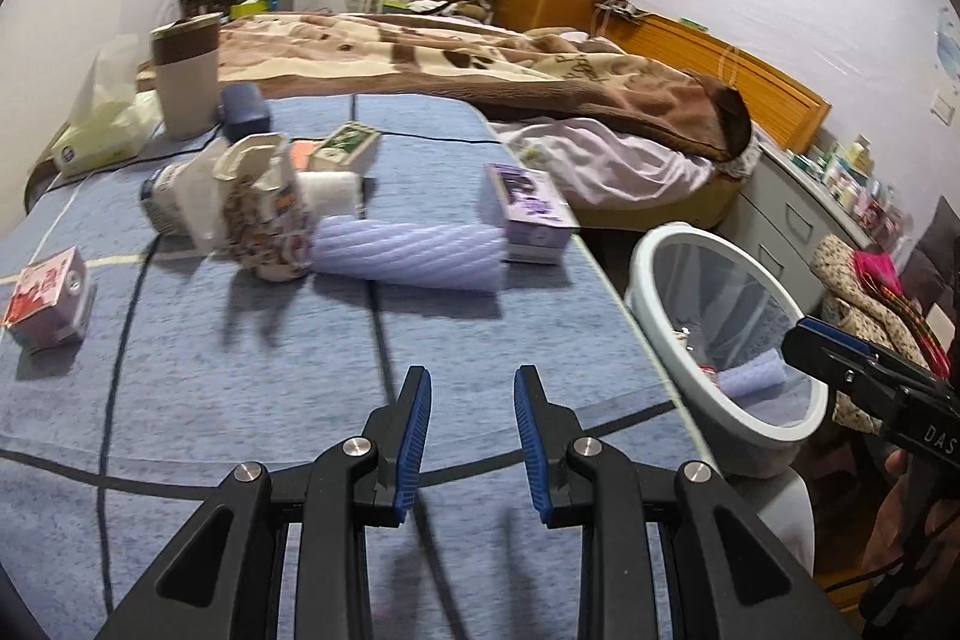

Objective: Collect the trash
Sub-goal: 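Move both tools back over the table, then grasp the patterned paper cup with the left tool while the right tool grasps the purple juice box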

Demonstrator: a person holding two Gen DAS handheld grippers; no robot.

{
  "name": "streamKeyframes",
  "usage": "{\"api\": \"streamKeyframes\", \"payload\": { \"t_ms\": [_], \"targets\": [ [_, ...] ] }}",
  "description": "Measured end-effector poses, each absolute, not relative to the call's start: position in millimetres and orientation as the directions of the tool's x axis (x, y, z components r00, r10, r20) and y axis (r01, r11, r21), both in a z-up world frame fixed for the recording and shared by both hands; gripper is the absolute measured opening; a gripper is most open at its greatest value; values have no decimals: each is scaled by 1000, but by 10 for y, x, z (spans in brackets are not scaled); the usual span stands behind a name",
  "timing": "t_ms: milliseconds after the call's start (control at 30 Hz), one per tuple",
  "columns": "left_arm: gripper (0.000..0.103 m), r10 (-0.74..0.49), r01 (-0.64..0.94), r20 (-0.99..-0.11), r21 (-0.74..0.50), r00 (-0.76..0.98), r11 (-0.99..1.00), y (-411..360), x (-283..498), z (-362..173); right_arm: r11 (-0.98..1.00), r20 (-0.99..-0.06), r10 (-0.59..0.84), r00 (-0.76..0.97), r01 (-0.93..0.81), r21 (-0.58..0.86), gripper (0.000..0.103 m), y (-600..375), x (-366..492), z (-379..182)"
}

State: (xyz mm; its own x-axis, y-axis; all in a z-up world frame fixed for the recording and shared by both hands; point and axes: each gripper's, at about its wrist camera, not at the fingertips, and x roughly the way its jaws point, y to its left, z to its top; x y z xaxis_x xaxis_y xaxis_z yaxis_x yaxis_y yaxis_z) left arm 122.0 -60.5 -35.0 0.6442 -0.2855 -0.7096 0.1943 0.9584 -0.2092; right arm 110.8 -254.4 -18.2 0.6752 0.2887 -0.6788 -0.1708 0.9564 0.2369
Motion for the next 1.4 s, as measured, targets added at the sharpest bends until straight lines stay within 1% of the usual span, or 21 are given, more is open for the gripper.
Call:
{"api": "streamKeyframes", "payload": {
  "t_ms": [367, 433, 467, 500, 533, 567, 733, 800, 1400],
  "targets": [
    [29, -238, 116, -713, -217, 660, 969, -241, 1404, -350, 954, -691, 300, 658, -199, 225, 56, -2290, 1350, -168],
    [32, -229, 102, -711, -217, 664, 971, -182, 1459, -340, 955, -690, 298, 660, -204, 217, 56, -2232, 1418, -169],
    [37, -222, 94, -709, -216, 670, 972, -141, 1489, -333, 955, -690, 297, 660, -207, 214, 57, -2212, 1437, -170],
    [43, -219, 88, -703, -217, 676, 972, -101, 1516, -323, 954, -690, 298, 660, -212, 210, 59, -2185, 1464, -171],
    [45, -217, 82, -698, -221, 682, 972, -59, 1547, -315, 954, -689, 299, 660, -216, 208, 61, -2161, 1487, -170],
    [47, -215, 78, -696, -223, 685, 972, -30, 1572, -307, 953, -689, 301, 660, -222, 204, 65, -2132, 1518, -171],
    [50, -190, 55, -689, -214, 699, 975, 111, 1767, -296, 951, -696, 307, 649, -240, 196, 66, -2029, 1685, -199],
    [53, -183, 48, -688, -211, 702, 976, 155, 1852, -308, 952, -699, 304, 647, -238, 194, 66, -2003, 1747, -217],
    [54, -188, 52, -680, -215, 709, 975, 240, 2326, -522, 966, -731, 258, 632, -176, 189, 66, -1800, 2288, -467]
  ]
}}
